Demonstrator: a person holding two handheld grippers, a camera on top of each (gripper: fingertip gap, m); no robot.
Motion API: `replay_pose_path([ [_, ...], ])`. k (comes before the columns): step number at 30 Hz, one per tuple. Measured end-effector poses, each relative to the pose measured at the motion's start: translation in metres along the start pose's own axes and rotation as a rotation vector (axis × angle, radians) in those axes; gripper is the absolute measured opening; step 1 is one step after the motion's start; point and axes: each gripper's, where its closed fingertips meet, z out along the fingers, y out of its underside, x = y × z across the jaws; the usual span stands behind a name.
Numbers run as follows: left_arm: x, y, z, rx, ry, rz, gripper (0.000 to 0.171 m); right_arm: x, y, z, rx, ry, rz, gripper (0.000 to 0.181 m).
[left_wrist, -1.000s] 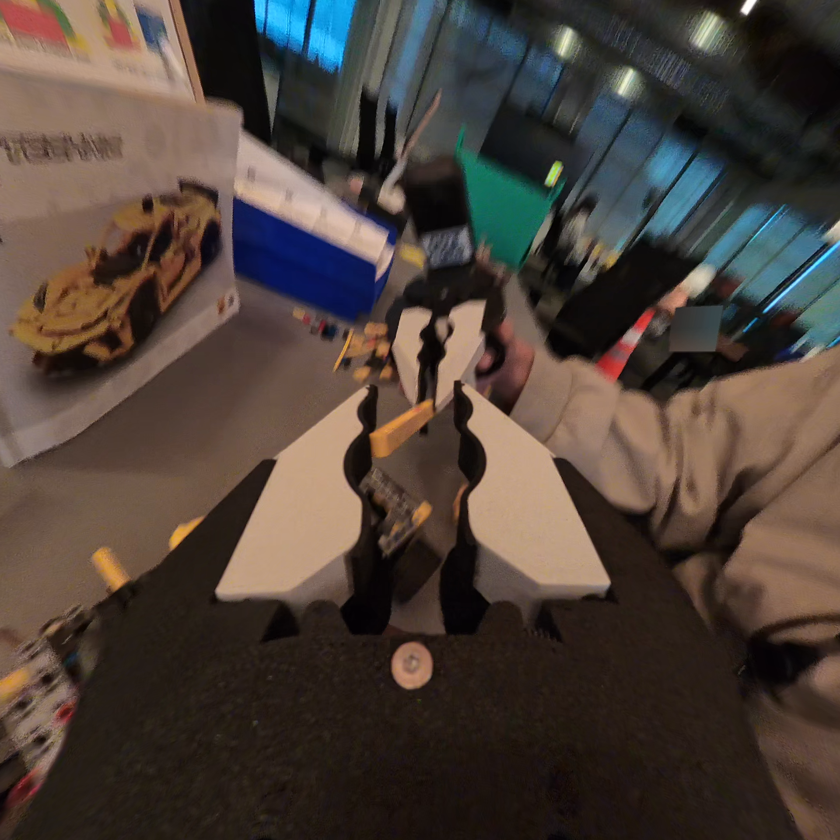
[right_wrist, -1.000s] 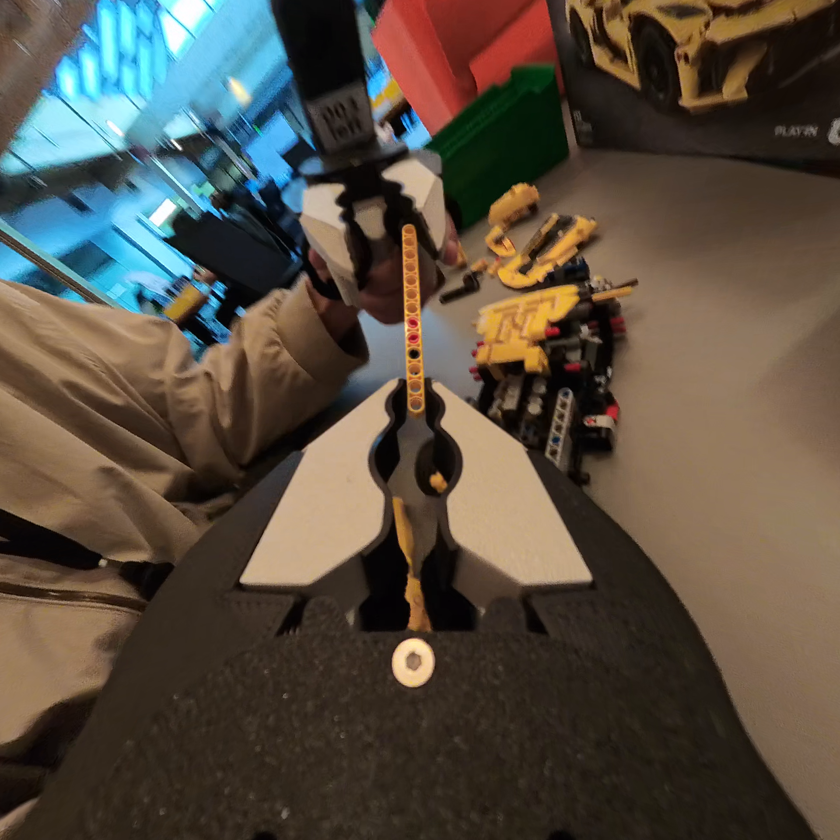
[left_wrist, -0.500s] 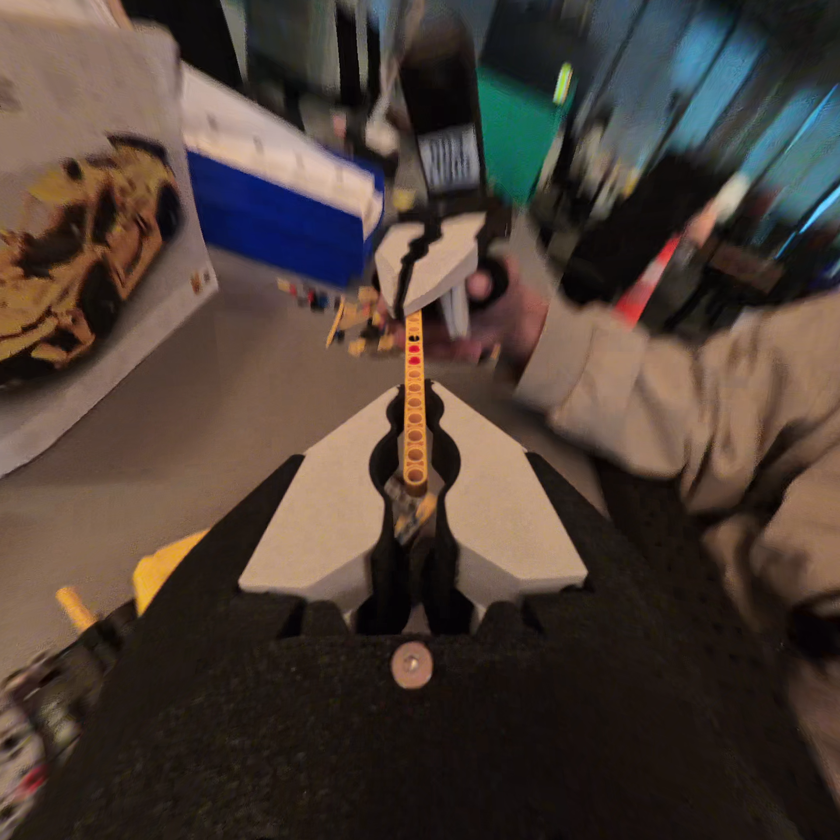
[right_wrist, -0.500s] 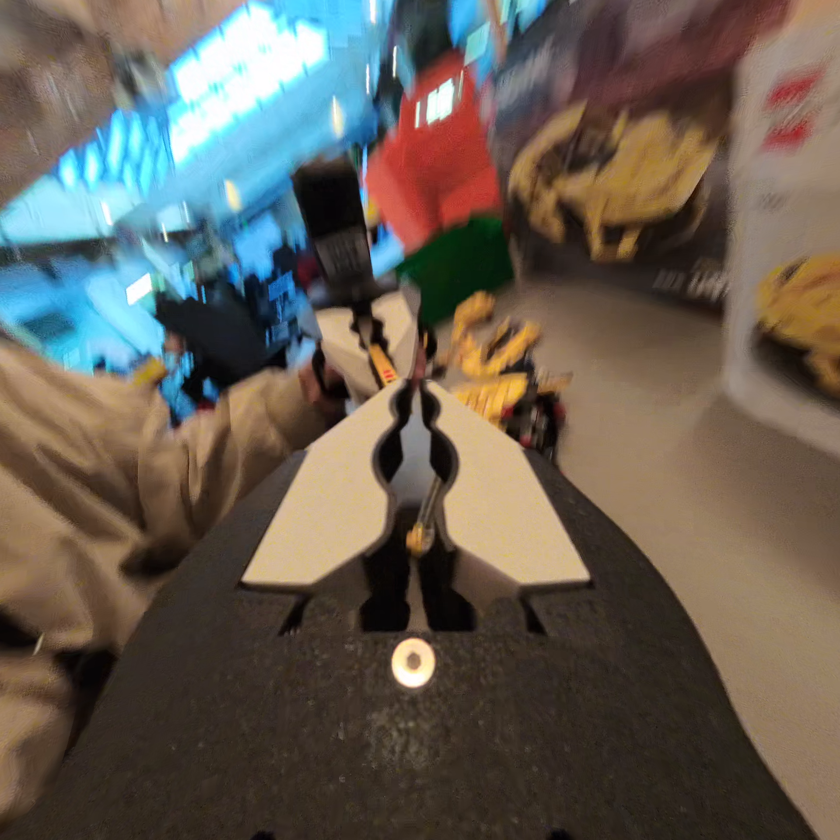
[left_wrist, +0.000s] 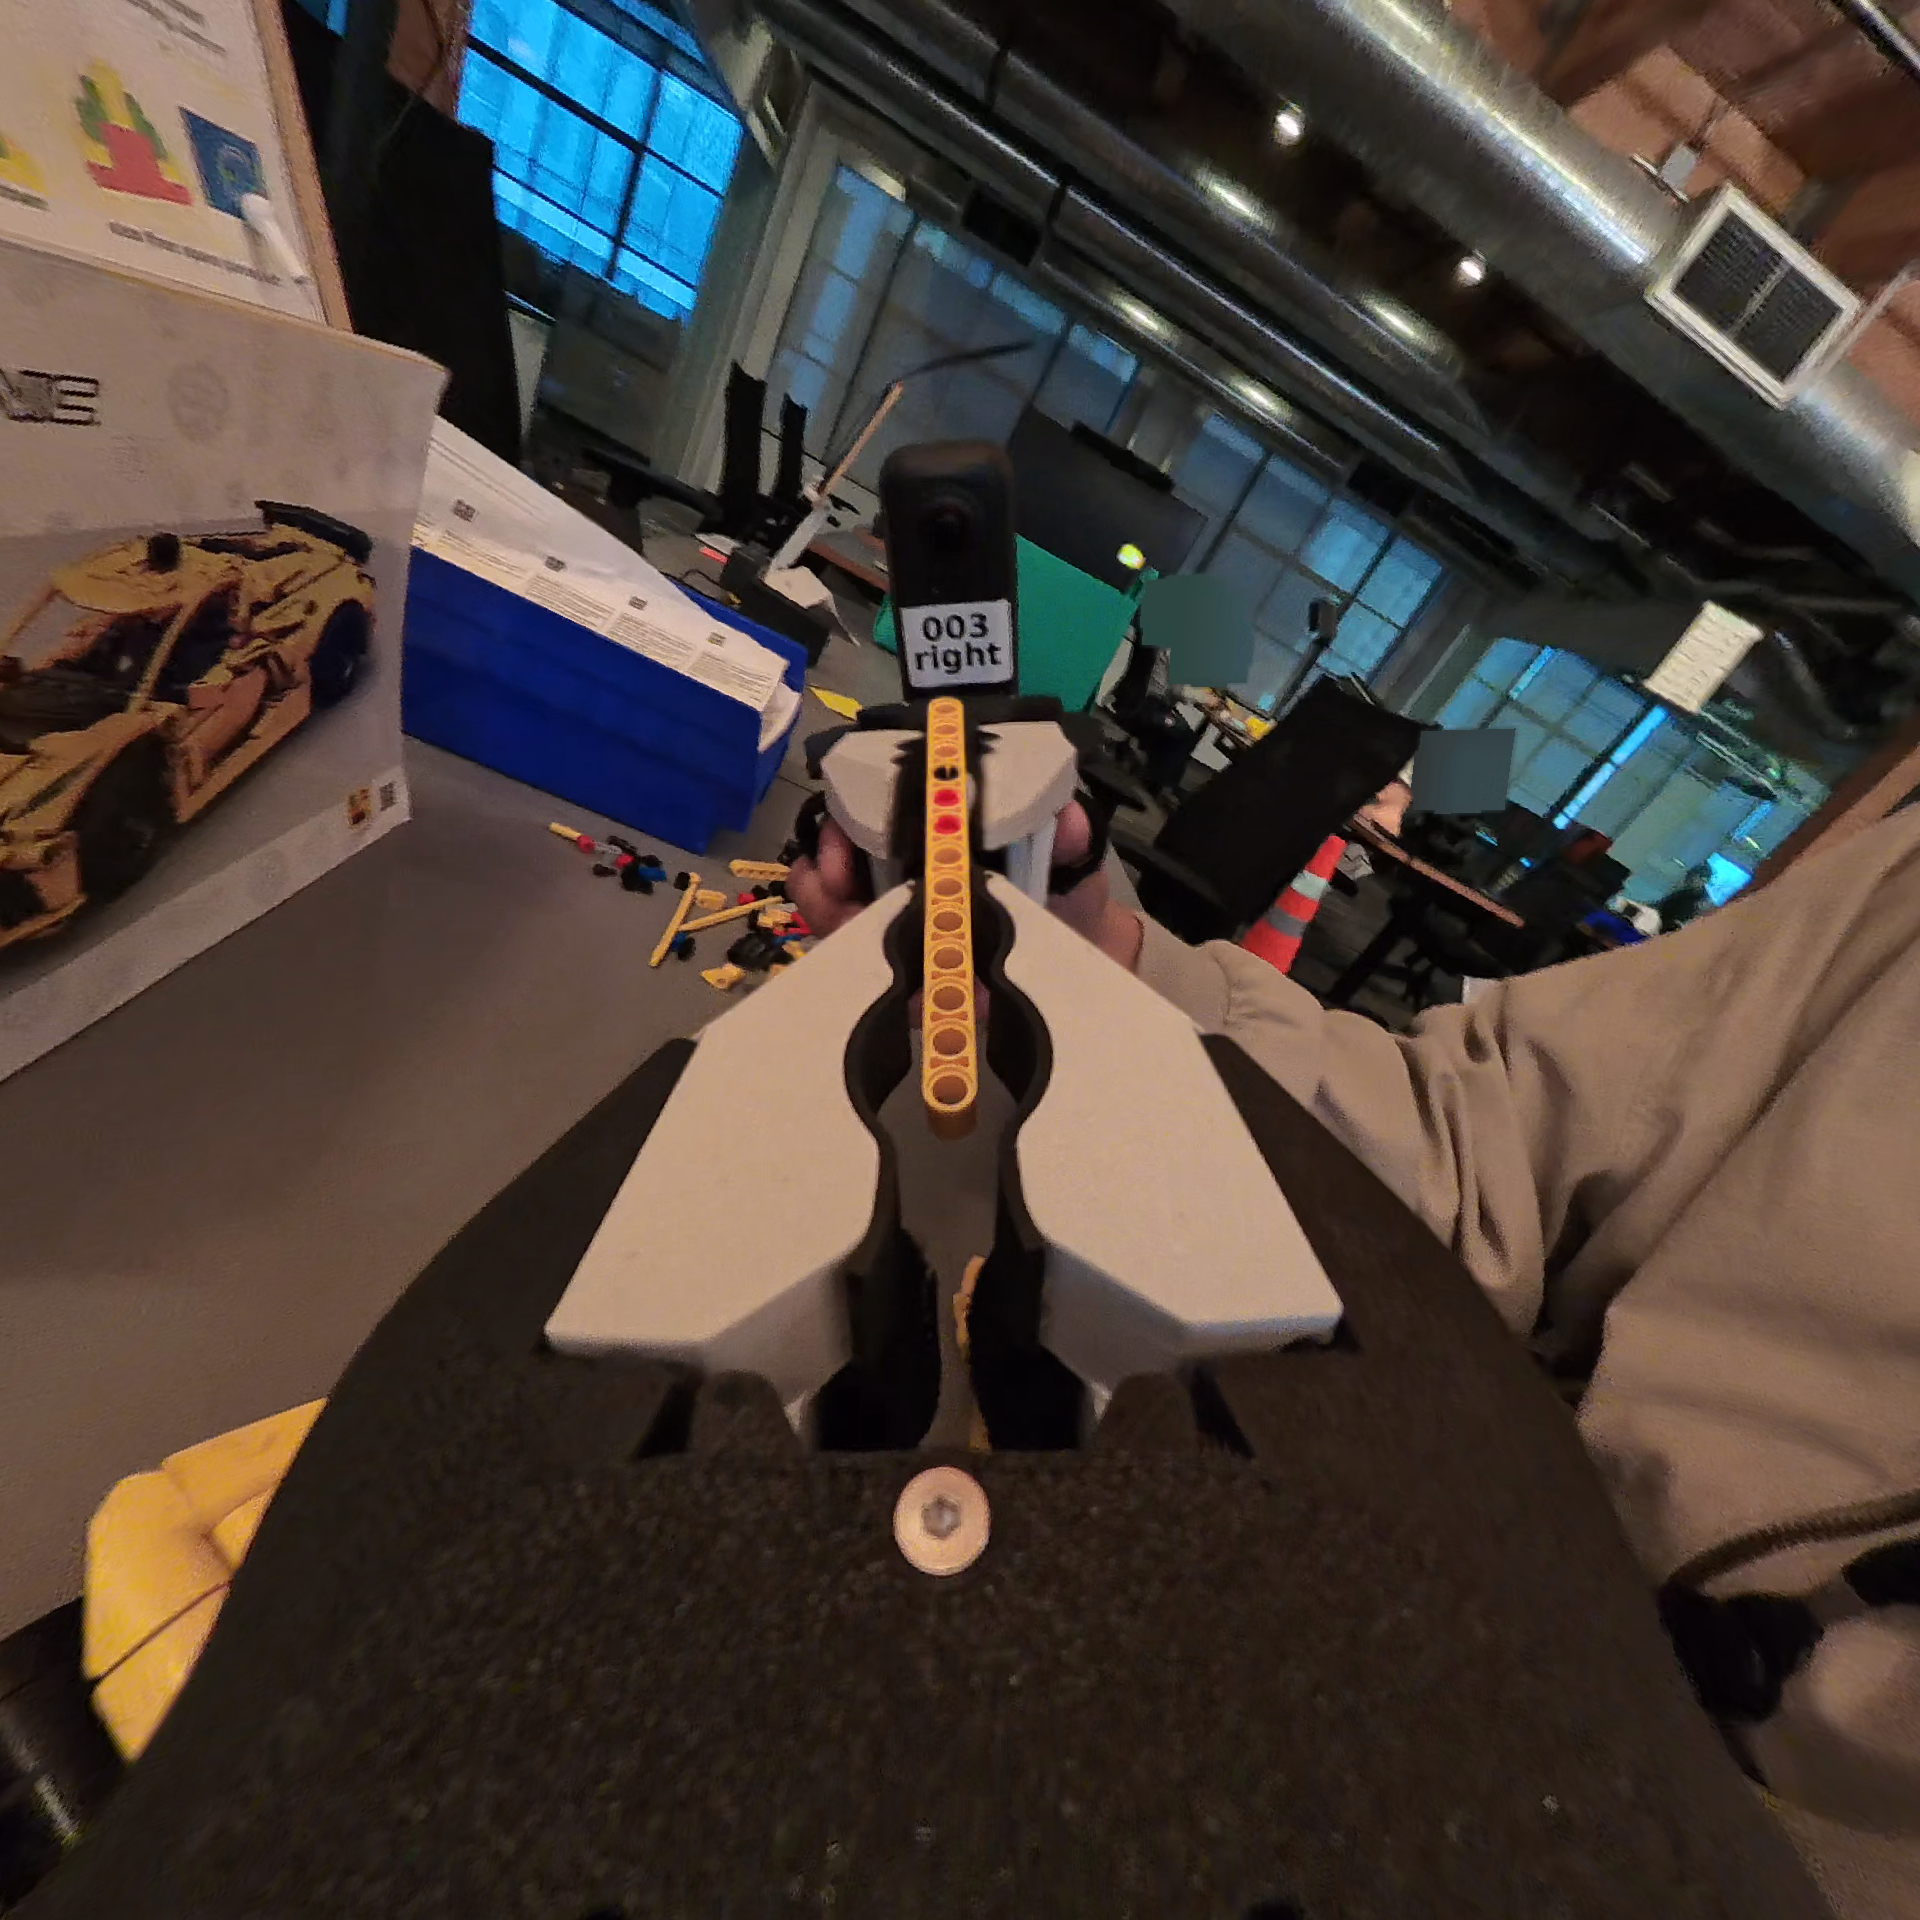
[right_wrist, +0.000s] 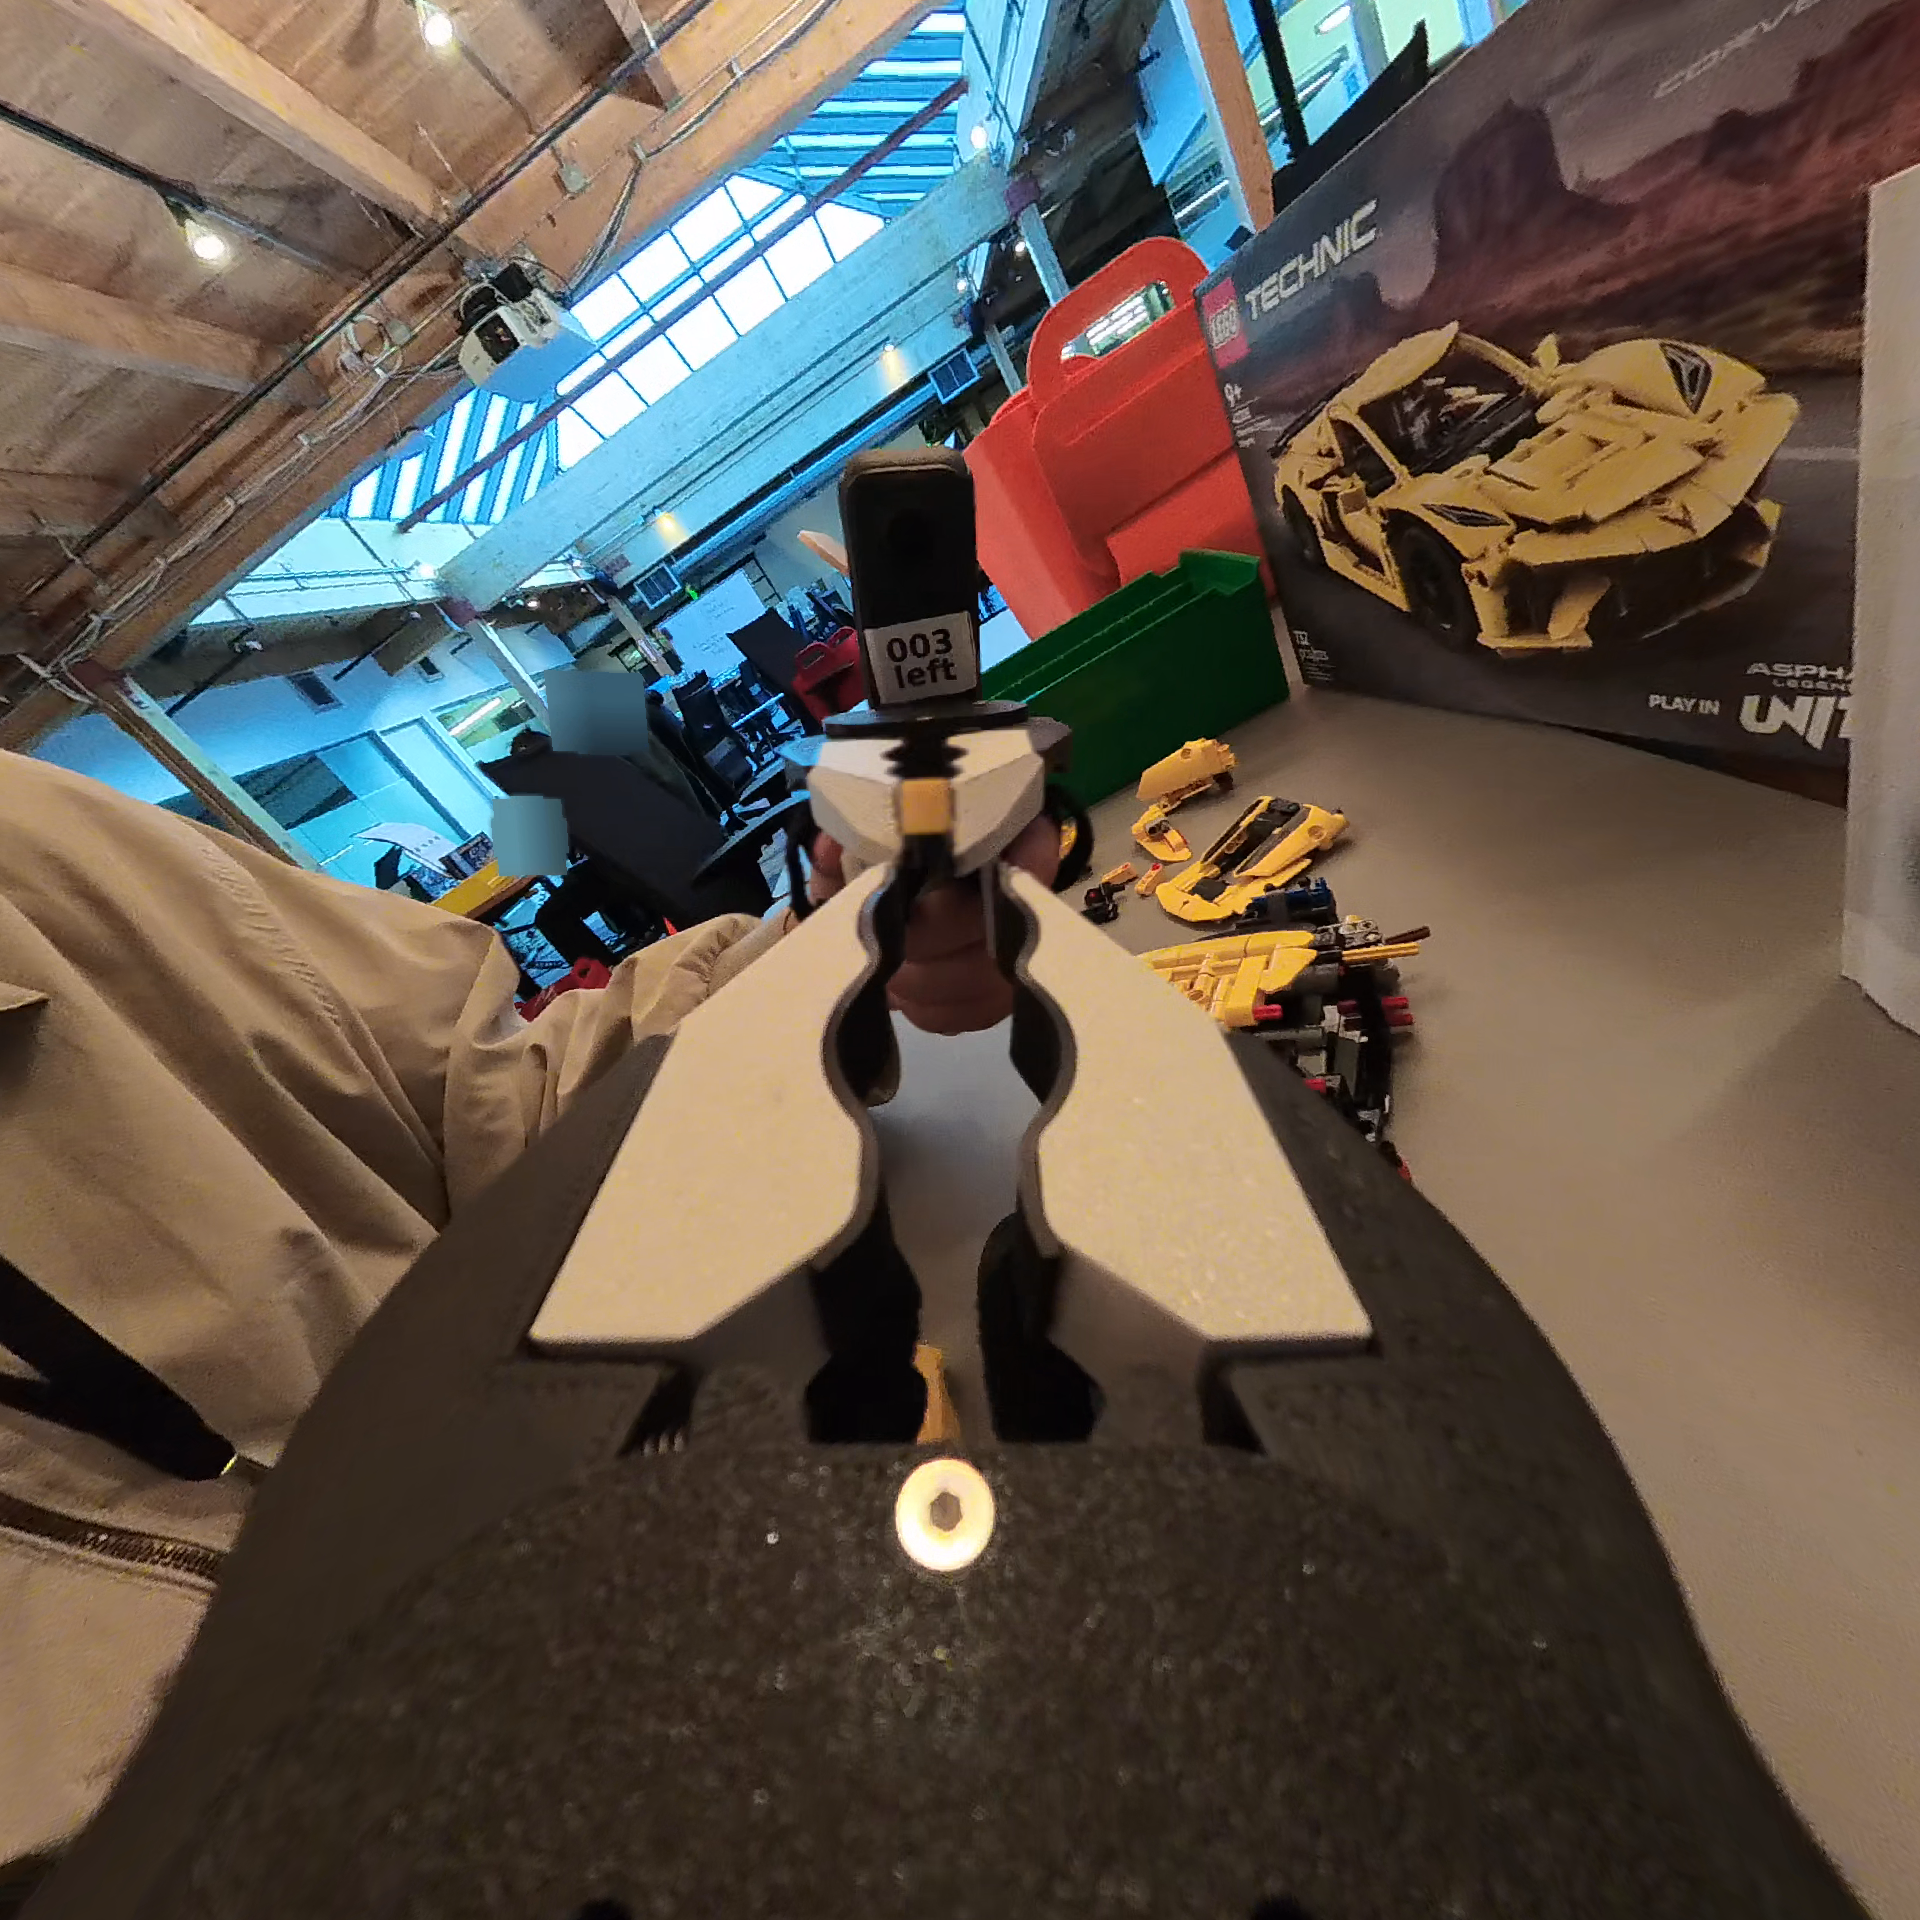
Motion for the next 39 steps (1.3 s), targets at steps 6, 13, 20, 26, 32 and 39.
replay_pose_path([
  [6,0.000,0.011,0.007,-0.052,-0.010,0.013,0.006,-0.004,0.004,0.001,-0.022,-0.009,-0.016,0.006],
  [13,0.004,0.006,0.011,-0.011,0.003,0.023,0.006,-0.008,-0.001,-0.003,0.013,-0.041,-0.019,0.006],
  [20,0.004,0.010,0.011,-0.038,0.010,0.015,0.006,-0.008,0.005,-0.004,-0.037,-0.023,-0.053,0.005],
  [26,0.005,0.010,0.011,-0.028,0.025,-0.001,0.005,-0.008,0.005,-0.004,-0.029,-0.017,-0.085,0.005],
  [32,0.009,0.001,0.014,0.054,0.072,-0.047,0.006,-0.013,-0.006,-0.004,0.105,-0.034,-0.240,0.005],
  [39,0.011,0.001,0.013,0.058,0.029,0.094,0.005,-0.015,0.001,-0.005,0.021,-0.074,-0.143,0.003],
])
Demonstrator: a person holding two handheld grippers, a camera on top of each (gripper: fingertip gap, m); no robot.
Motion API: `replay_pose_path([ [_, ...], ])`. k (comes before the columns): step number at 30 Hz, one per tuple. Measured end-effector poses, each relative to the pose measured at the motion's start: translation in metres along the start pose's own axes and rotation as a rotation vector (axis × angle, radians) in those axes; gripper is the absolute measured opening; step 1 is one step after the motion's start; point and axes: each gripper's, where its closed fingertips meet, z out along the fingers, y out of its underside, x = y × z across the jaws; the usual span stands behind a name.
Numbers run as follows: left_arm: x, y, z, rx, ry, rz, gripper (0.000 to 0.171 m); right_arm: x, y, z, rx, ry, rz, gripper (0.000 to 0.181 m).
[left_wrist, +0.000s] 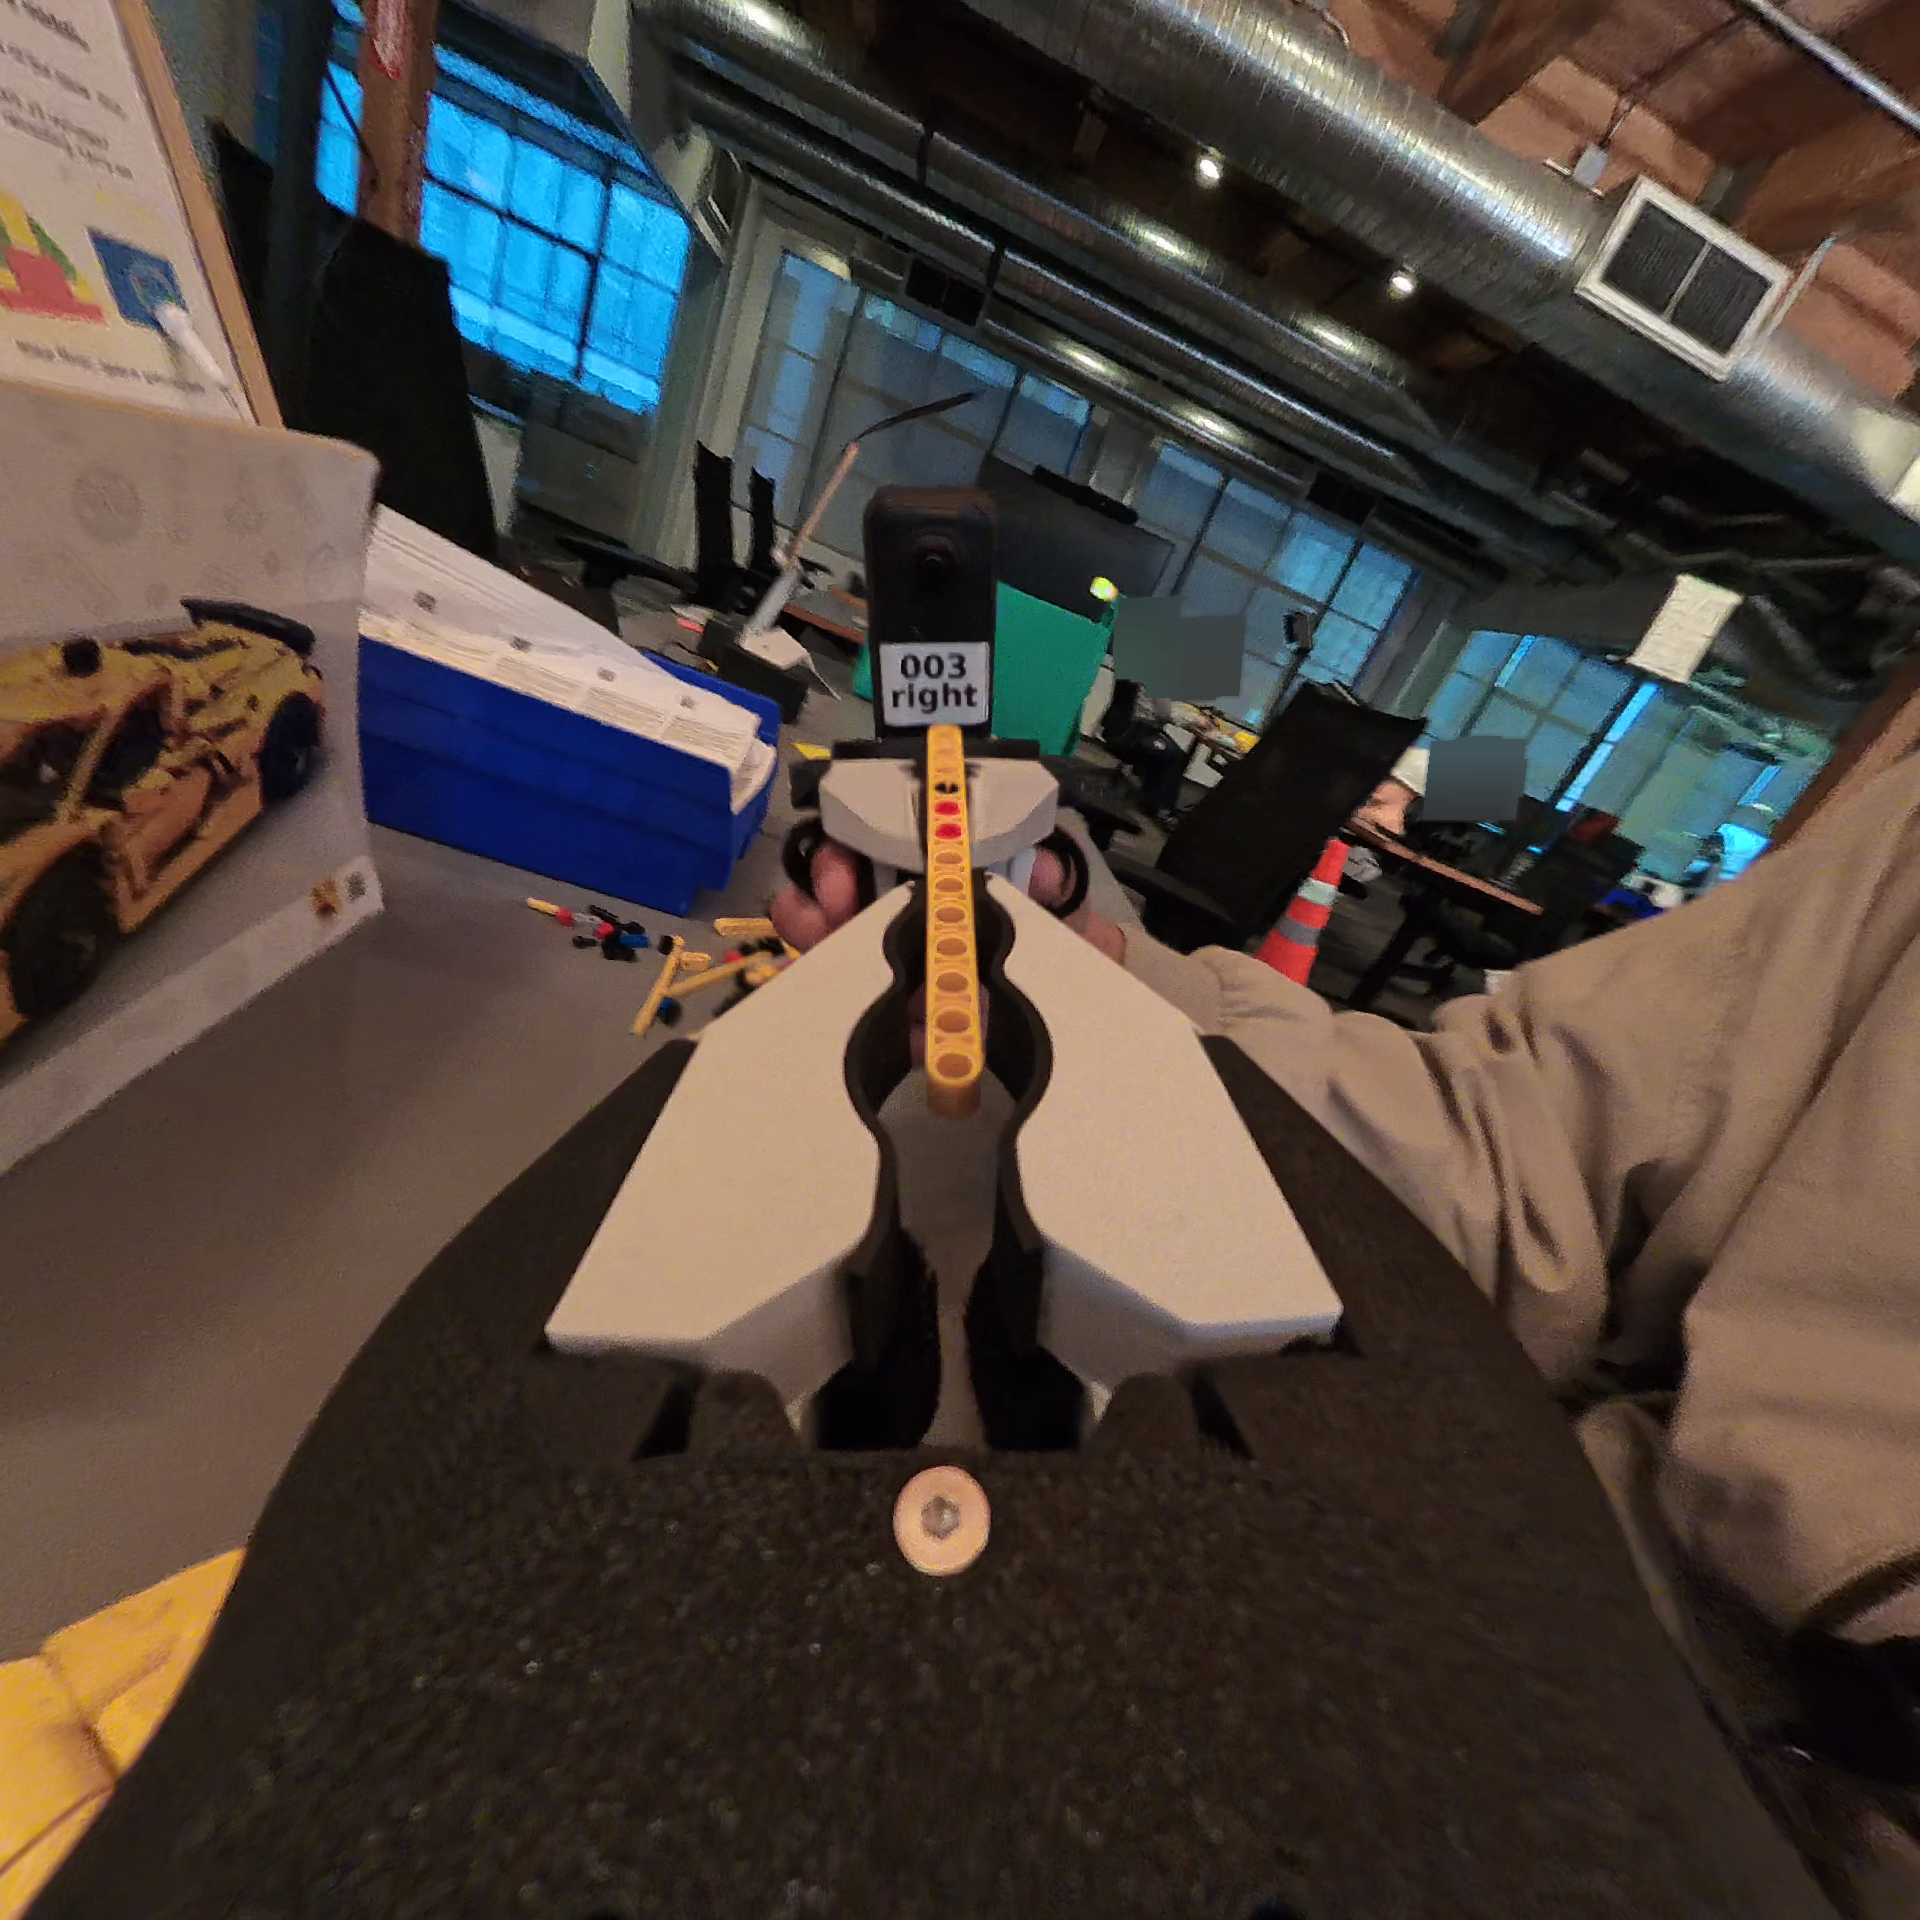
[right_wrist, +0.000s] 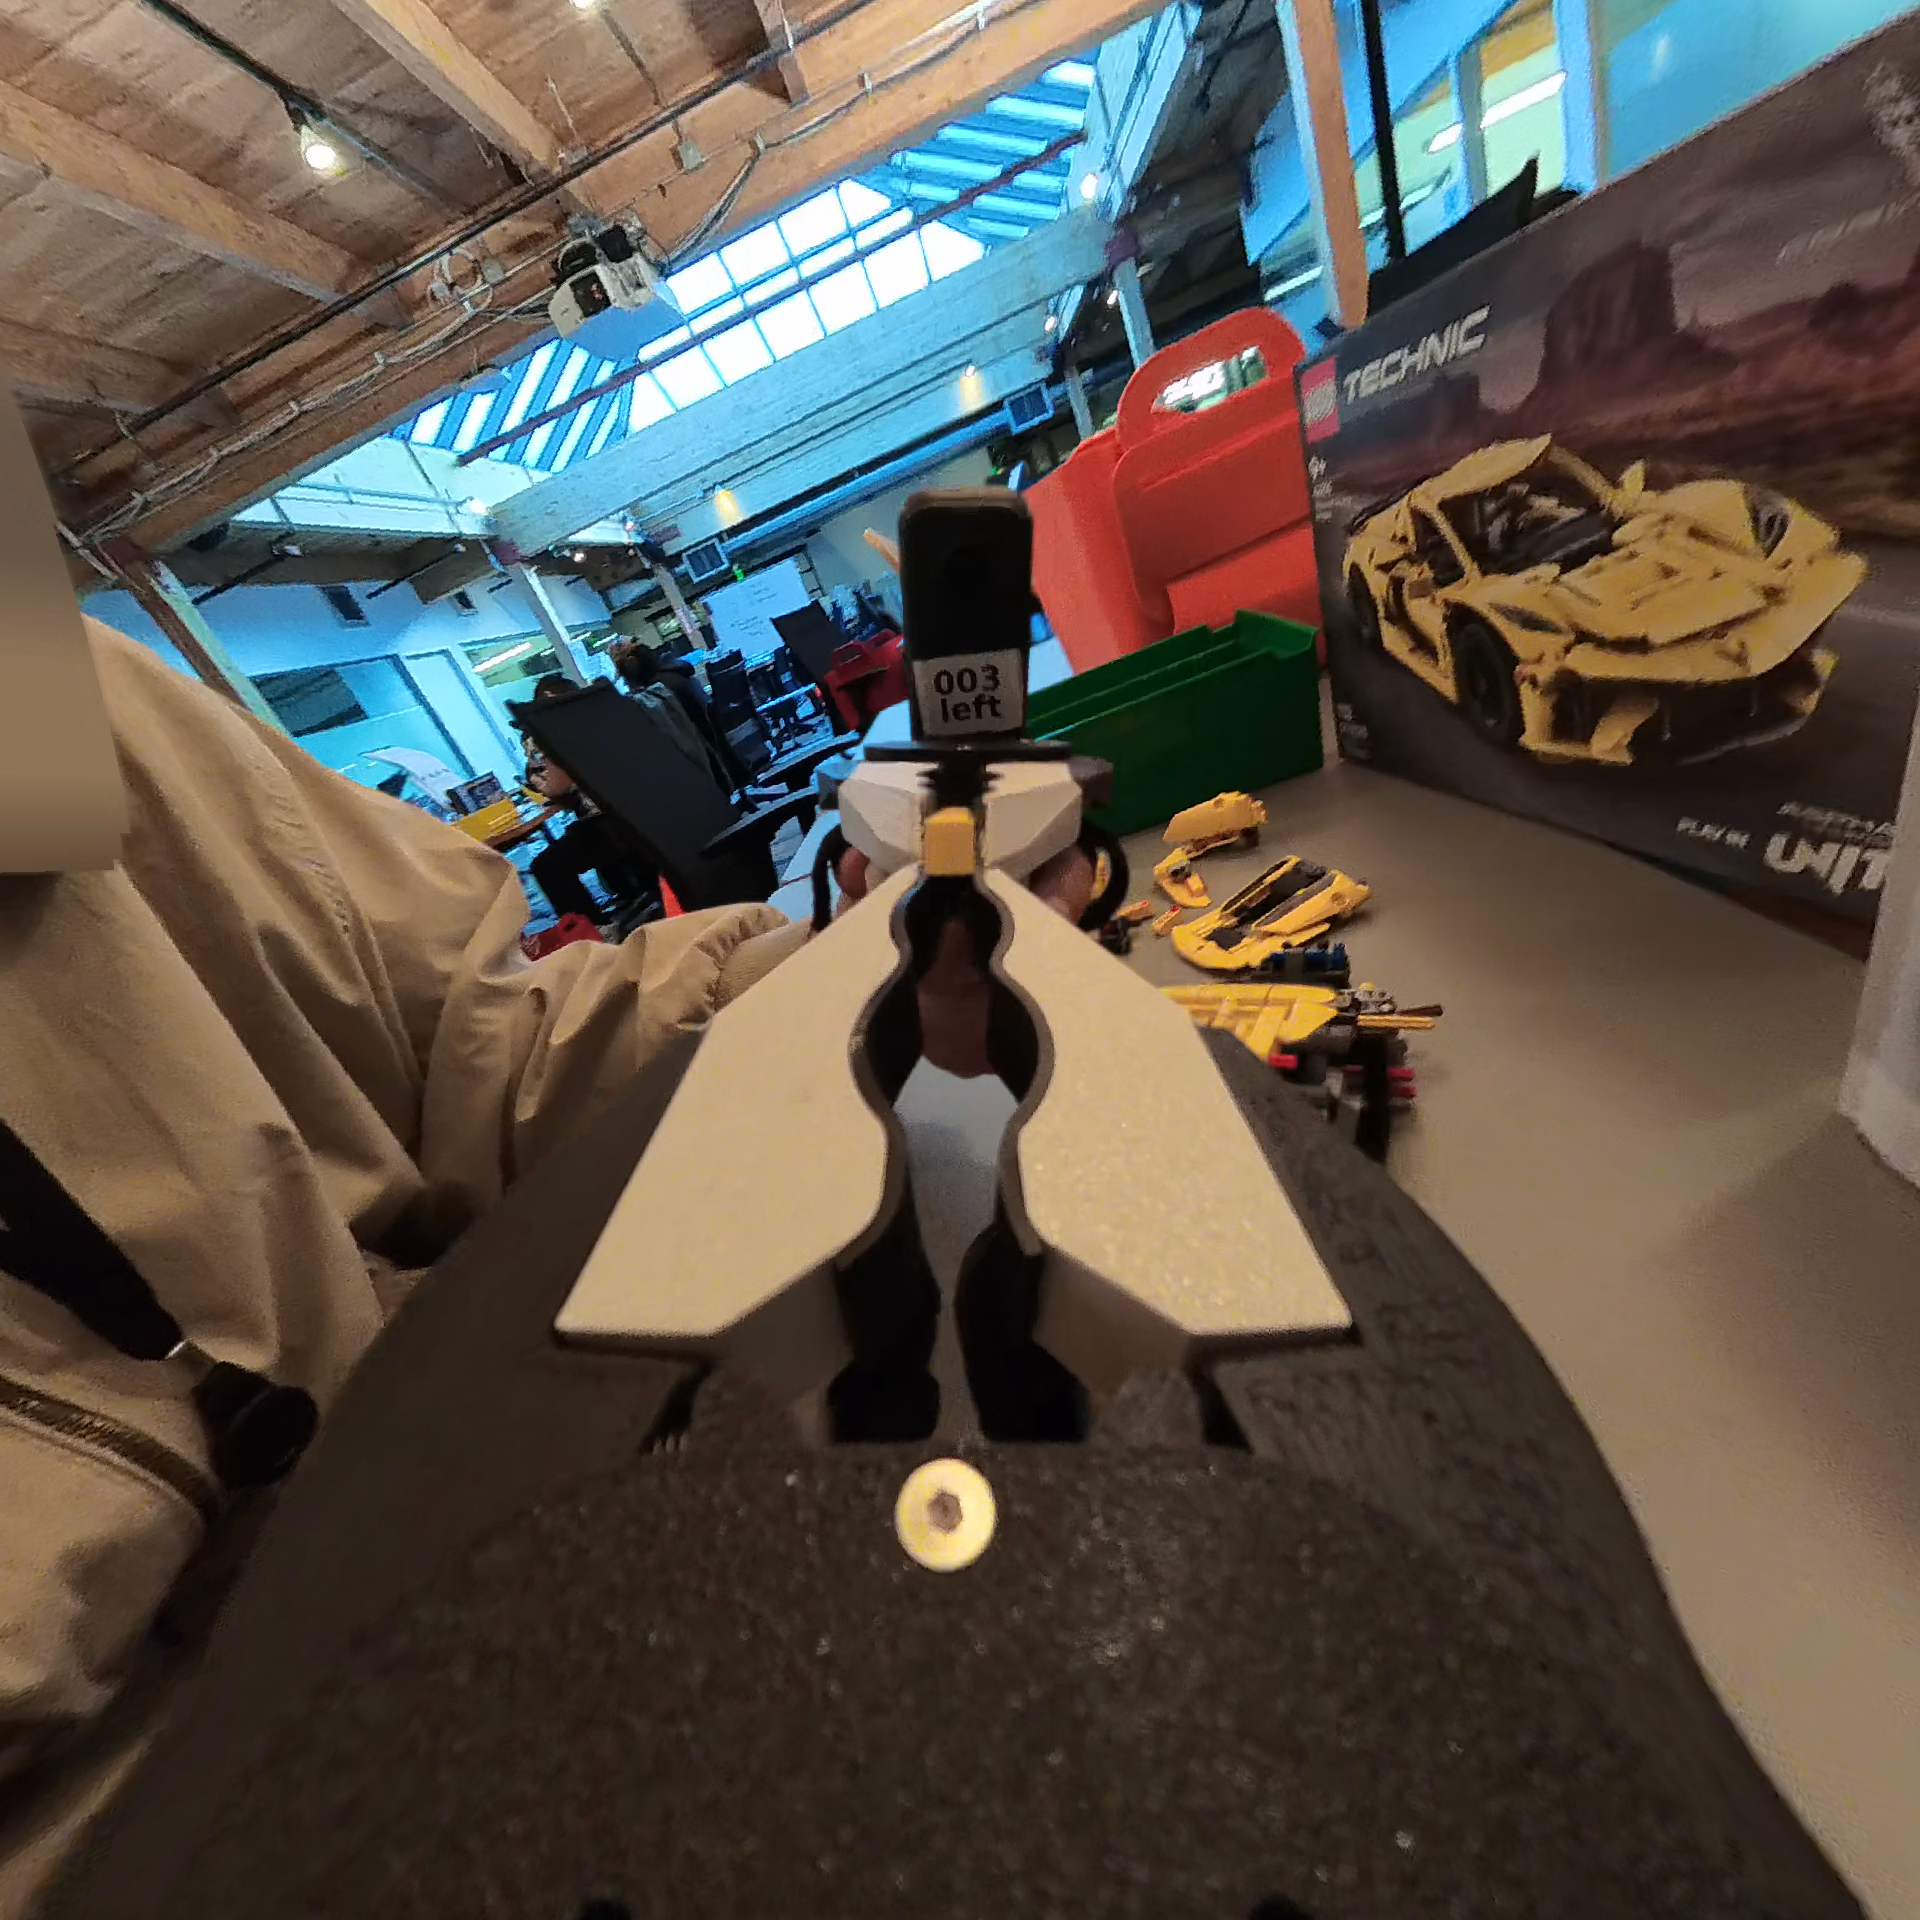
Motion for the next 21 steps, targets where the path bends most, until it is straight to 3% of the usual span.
replay_pose_path([
  [6,-0.006,-0.010,0.003,0.087,-0.069,0.024,0.005,0.007,-0.004,-0.001,0.035,0.020,0.020,0.002],
  [7,-0.007,-0.017,0.001,0.141,-0.081,0.020,0.006,0.012,0.003,0.000,-0.002,0.044,0.028,0.000],
  [9,-0.007,-0.057,-0.020,0.377,-0.060,-0.065,0.006,0.033,0.057,0.010,-0.275,0.169,-0.031,0.003],
  [10,-0.011,-0.063,-0.028,0.391,-0.099,-0.049,0.006,0.027,0.053,0.019,-0.209,0.121,0.014,0.003],
  [11,-0.019,-0.057,-0.031,0.318,-0.173,0.014,0.006,0.022,0.037,0.023,-0.126,0.099,0.033,0.003],
  [12,-0.026,-0.054,-0.036,0.285,-0.221,0.029,0.006,0.020,0.029,0.023,-0.129,0.106,-0.004,0.003],
  [16,-0.028,-0.059,-0.047,0.321,-0.168,-0.060,0.006,0.015,0.026,0.016,-0.166,0.113,-0.049,0.003],
  [19,-0.030,-0.053,-0.044,0.294,-0.159,-0.058,0.006,0.034,0.035,-0.006,-0.289,0.275,-0.111,0.001],
  [21,-0.033,-0.046,-0.041,0.270,-0.153,-0.089,0.006,0.066,0.036,-0.059,-0.456,0.568,-0.186,0.002],
])
